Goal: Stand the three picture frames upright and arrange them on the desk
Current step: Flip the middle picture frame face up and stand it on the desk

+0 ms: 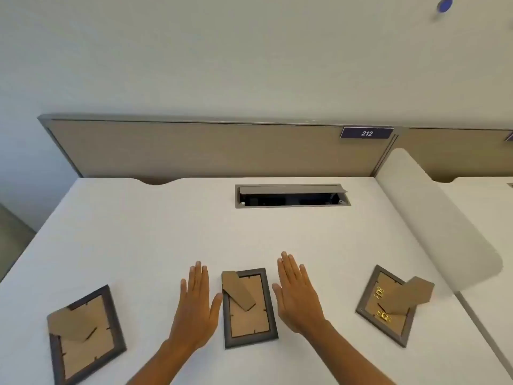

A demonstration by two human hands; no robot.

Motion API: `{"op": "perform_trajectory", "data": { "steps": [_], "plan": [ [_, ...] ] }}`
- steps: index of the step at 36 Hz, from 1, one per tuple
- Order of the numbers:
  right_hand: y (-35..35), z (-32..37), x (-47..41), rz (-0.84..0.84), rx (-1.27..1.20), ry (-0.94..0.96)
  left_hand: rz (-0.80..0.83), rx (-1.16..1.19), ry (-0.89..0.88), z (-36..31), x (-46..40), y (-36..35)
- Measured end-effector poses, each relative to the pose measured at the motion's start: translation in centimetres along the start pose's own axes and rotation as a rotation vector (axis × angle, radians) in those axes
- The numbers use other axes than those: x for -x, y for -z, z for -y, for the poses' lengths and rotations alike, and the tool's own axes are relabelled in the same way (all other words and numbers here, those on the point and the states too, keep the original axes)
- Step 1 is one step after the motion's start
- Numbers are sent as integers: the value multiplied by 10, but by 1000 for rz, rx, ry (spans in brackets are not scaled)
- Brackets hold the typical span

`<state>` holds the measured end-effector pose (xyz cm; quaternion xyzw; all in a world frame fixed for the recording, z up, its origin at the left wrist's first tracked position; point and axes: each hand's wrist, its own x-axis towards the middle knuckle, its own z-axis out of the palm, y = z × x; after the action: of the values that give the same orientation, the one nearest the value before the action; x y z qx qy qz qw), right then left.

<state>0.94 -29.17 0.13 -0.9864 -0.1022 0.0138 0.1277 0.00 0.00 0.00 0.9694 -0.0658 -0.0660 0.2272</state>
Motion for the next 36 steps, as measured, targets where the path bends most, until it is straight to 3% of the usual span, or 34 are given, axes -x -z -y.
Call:
{"op": "perform_trajectory", "data": {
  "steps": [4, 12, 19, 25, 36],
  "plan": [
    [-30, -3, 45, 133, 22, -79, 159, -16, 115, 16, 43, -32],
    [-55, -7, 85, 265, 37, -155, 265, -37, 178, 22, 80, -52],
    [-50, 3, 81, 194, -57, -271, 185, 103, 169, 24, 74, -53],
    [-44, 18, 78, 75, -128, -302, 123, 246, 267, 9, 73, -52],
    [-42, 44, 81, 158, -285, -354, 75, 267, 271, -27, 82, -43]
  ]
}}
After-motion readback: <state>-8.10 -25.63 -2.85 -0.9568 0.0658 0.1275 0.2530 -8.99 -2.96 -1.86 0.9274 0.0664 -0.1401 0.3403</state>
